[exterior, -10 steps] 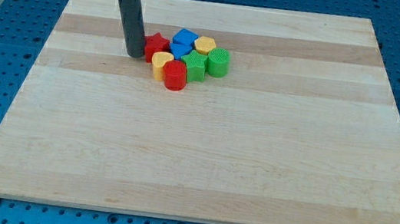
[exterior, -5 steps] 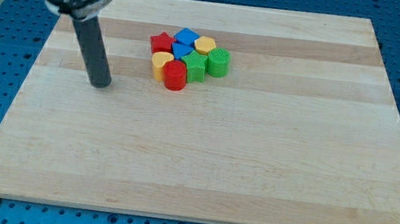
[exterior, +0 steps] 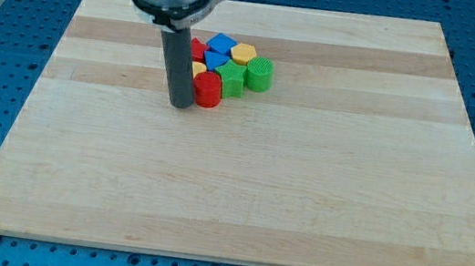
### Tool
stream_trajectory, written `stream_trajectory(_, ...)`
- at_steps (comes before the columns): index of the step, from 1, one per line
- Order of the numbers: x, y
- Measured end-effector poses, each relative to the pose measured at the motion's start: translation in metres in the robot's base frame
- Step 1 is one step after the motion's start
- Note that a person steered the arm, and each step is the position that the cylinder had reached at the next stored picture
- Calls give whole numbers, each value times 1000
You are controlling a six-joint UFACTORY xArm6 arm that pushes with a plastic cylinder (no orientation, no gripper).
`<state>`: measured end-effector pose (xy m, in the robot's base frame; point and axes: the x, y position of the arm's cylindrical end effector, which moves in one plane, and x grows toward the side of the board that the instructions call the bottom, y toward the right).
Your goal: Push the group of blocks a bit up
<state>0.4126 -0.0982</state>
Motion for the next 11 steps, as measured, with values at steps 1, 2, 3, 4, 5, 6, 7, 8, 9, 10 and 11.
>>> stream_trajectory(1, -15, 0)
stream_trajectory(2, -17, 0)
stream_trajectory(3, -11, -10)
stream_trajectory(4, 33, -7)
stream_trajectory(5, 44, 40)
stream_trajectory(6, 28, 46)
stream_trajectory(7, 11, 46)
stream_trajectory(8, 11, 46)
stream_trajectory(9, 6, 46)
stream_trajectory(10, -4, 46)
stream_trajectory(11, -2, 46)
